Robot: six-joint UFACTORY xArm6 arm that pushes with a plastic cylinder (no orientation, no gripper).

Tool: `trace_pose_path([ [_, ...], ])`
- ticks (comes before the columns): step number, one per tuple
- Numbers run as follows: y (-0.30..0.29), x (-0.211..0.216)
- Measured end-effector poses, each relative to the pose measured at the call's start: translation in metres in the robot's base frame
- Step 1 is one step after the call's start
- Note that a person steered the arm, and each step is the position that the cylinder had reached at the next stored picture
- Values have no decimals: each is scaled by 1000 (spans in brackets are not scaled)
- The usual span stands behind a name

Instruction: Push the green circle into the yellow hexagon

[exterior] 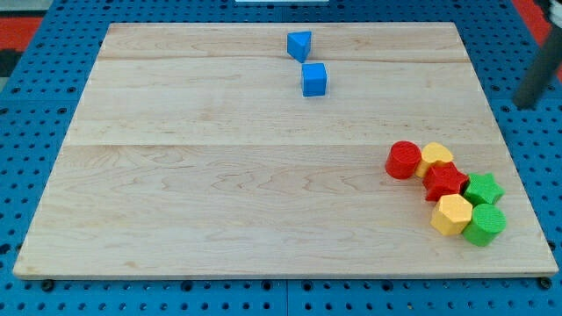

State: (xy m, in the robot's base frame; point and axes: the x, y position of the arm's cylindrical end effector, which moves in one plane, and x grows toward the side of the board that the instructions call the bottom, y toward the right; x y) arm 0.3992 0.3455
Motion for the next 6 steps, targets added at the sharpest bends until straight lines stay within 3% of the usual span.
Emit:
trace_pose_path([
  [1, 0, 4],
  [3, -2, 178],
  [4, -13, 215],
  [6, -91, 196],
])
